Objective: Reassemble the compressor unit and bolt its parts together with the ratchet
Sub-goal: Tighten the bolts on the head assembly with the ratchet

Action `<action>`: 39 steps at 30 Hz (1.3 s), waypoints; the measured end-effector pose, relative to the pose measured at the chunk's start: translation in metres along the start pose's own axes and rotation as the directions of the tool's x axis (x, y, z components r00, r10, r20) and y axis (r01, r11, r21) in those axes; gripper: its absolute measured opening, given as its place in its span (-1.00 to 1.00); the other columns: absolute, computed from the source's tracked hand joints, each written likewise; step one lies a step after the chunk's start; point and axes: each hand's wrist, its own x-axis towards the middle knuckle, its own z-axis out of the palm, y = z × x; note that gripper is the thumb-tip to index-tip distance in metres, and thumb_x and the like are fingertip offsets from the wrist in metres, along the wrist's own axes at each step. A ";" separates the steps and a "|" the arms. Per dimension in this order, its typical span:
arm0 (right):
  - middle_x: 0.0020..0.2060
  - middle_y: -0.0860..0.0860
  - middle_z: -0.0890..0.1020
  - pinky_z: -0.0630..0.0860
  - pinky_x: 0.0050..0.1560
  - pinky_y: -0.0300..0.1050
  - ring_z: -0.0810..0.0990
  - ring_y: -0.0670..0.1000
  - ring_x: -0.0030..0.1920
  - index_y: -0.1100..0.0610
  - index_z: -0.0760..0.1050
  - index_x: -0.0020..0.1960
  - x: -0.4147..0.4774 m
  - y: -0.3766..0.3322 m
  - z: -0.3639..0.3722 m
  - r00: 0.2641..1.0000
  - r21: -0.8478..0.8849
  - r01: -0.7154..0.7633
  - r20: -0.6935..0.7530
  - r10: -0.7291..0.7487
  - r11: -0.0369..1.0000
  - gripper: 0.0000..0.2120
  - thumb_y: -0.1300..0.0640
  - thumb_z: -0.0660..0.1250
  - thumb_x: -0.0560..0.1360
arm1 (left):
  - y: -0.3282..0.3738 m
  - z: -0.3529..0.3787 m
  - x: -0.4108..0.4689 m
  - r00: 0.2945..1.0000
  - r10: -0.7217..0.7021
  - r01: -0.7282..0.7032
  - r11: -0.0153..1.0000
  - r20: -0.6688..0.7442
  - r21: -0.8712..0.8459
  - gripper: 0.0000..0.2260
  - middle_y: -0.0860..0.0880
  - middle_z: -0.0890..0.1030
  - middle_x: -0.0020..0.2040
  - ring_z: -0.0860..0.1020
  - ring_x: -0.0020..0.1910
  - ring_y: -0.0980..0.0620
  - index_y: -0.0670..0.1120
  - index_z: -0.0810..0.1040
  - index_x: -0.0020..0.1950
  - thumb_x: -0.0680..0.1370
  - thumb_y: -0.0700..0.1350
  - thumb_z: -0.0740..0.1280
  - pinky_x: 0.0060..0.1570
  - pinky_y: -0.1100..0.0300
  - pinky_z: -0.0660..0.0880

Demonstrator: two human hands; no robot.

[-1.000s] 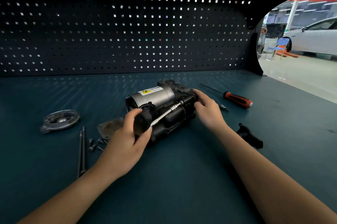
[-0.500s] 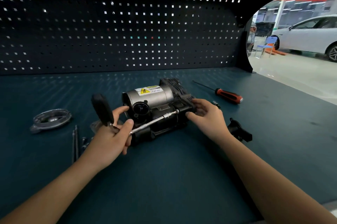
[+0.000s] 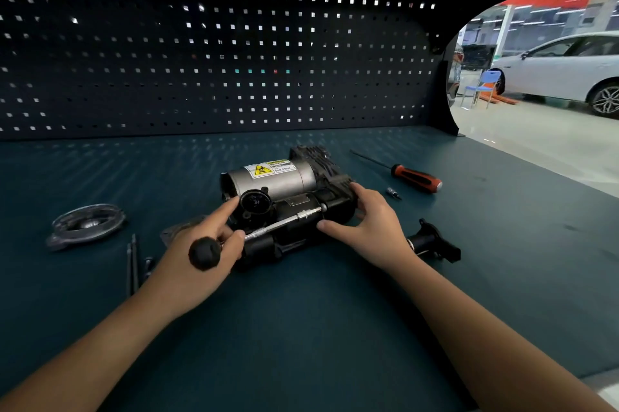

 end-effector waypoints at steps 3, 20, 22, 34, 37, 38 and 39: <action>0.25 0.05 0.45 0.35 0.32 -0.11 0.41 0.02 0.29 0.15 0.29 0.42 0.003 0.003 0.002 0.999 -0.035 -0.019 -0.034 0.018 0.999 -0.19 -0.07 0.52 0.29 | -0.004 0.000 -0.002 0.998 0.069 -0.070 0.996 0.012 0.057 -0.51 0.22 0.55 -0.23 0.49 -0.35 0.32 0.04 0.22 0.46 0.55 -0.18 0.23 -0.25 0.53 0.36; 0.24 0.01 0.36 0.31 0.36 -0.10 0.34 -0.05 0.31 0.12 0.24 0.45 0.005 0.007 0.002 0.997 0.012 -0.029 0.065 0.028 0.999 -0.18 -0.04 0.52 0.30 | 0.001 -0.004 0.006 0.965 0.258 -0.228 0.919 -0.053 0.322 -0.65 0.21 0.44 -0.16 0.51 -0.17 0.23 -0.03 0.48 0.32 0.54 -0.07 0.22 -0.16 0.63 0.25; 0.27 0.01 0.37 0.32 0.36 -0.07 0.34 -0.04 0.32 0.12 0.24 0.44 0.005 0.007 0.000 0.997 0.014 -0.022 0.070 0.021 1.000 -0.18 0.00 0.54 0.29 | -0.001 -0.003 0.005 0.970 0.235 -0.207 0.932 -0.061 0.297 -0.65 0.25 0.42 0.00 0.57 -0.17 0.03 0.00 0.44 0.34 0.55 -0.09 0.27 -0.12 0.66 0.23; 0.14 0.04 0.53 0.33 0.15 -0.26 0.47 0.00 0.16 0.15 0.40 0.34 0.012 0.008 -0.010 0.996 -0.195 0.085 0.031 -0.081 0.977 -0.28 -0.02 0.55 0.26 | 0.001 0.003 0.008 0.946 0.298 -0.283 0.952 -0.131 0.121 -0.67 0.28 0.50 0.16 0.41 0.20 0.44 0.31 0.54 0.04 0.43 -0.11 0.29 0.17 0.56 0.27; 0.13 0.05 0.55 0.34 0.13 -0.28 0.49 0.01 0.15 0.16 0.42 0.32 0.011 0.009 -0.010 0.996 -0.186 0.090 0.014 -0.089 0.978 -0.28 -0.01 0.57 0.24 | 0.004 0.002 0.010 0.938 0.315 -0.293 0.944 -0.148 0.150 -0.68 0.25 0.54 0.15 0.48 0.16 0.34 0.35 0.55 0.04 0.47 -0.10 0.33 0.16 0.52 0.33; 0.13 0.06 0.55 0.35 0.14 -0.26 0.49 0.01 0.15 0.16 0.42 0.32 0.011 0.008 -0.010 0.996 -0.184 0.090 0.009 -0.090 0.979 -0.28 -0.02 0.57 0.24 | 0.004 0.000 0.011 0.937 0.317 -0.296 0.943 -0.144 0.149 -0.68 0.31 0.54 0.12 0.48 0.15 0.35 0.38 0.53 0.03 0.49 -0.08 0.34 0.14 0.53 0.34; 0.13 0.06 0.55 0.35 0.15 -0.24 0.49 0.02 0.15 0.17 0.42 0.32 0.011 0.008 -0.009 0.996 -0.184 0.090 0.003 -0.091 0.979 -0.27 -0.02 0.57 0.23 | 0.004 -0.001 0.012 0.939 0.313 -0.294 0.945 -0.139 0.146 -0.68 0.39 0.53 0.08 0.48 0.14 0.37 0.40 0.52 0.02 0.49 -0.07 0.34 0.12 0.54 0.34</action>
